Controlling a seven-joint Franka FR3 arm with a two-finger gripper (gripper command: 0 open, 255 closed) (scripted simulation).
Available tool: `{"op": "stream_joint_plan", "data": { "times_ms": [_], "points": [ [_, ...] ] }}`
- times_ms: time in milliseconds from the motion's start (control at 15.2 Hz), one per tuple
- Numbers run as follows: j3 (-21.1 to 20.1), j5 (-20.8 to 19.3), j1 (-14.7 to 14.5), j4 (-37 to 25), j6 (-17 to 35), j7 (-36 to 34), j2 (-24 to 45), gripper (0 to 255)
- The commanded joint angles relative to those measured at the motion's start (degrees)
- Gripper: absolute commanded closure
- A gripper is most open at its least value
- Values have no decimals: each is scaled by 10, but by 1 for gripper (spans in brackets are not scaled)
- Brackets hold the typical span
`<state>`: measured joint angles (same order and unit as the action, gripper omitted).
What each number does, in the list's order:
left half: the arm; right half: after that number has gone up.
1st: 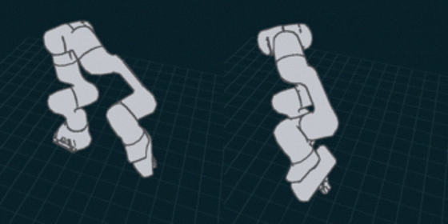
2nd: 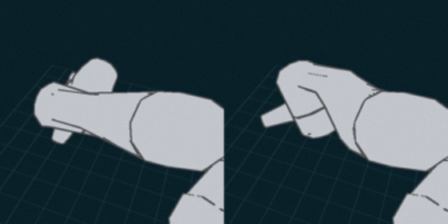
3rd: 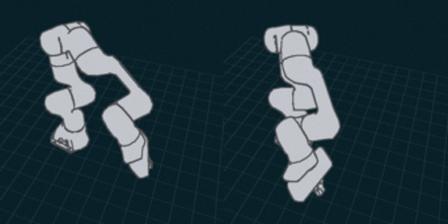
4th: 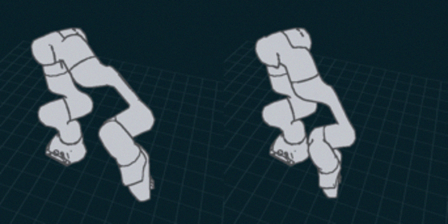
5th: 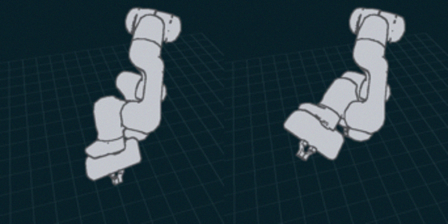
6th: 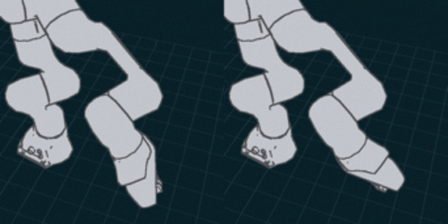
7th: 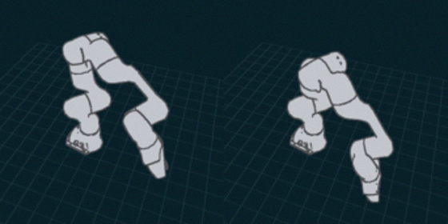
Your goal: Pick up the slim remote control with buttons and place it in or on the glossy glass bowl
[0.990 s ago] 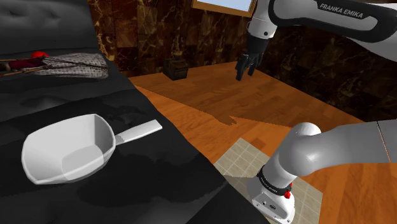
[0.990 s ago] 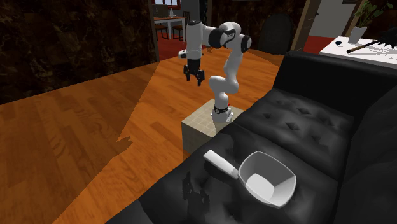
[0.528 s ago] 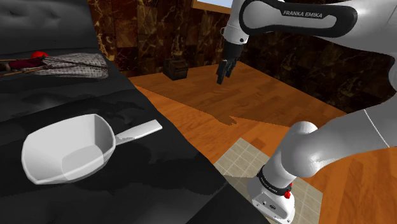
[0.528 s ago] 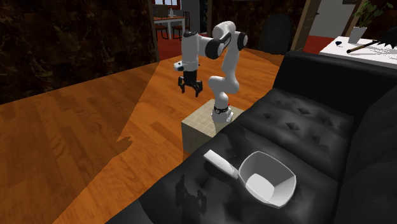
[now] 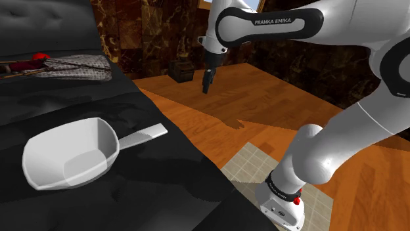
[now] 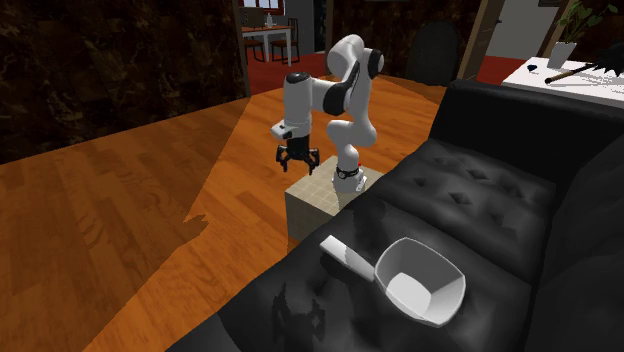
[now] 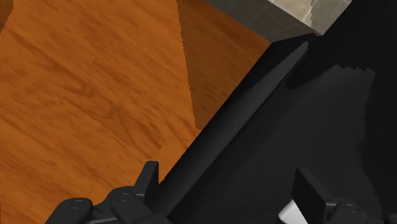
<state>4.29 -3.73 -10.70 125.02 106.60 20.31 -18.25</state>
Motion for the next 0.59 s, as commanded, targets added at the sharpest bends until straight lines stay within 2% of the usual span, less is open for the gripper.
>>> {"op": "stream_joint_plan", "data": {
  "times_ms": [0, 528],
  "points": [
    [-4, 4, -13, -13, 21, 29, 34, 0],
    [-33, 18, -58, -74, 82, 133, 155, 0]
  ]
}}
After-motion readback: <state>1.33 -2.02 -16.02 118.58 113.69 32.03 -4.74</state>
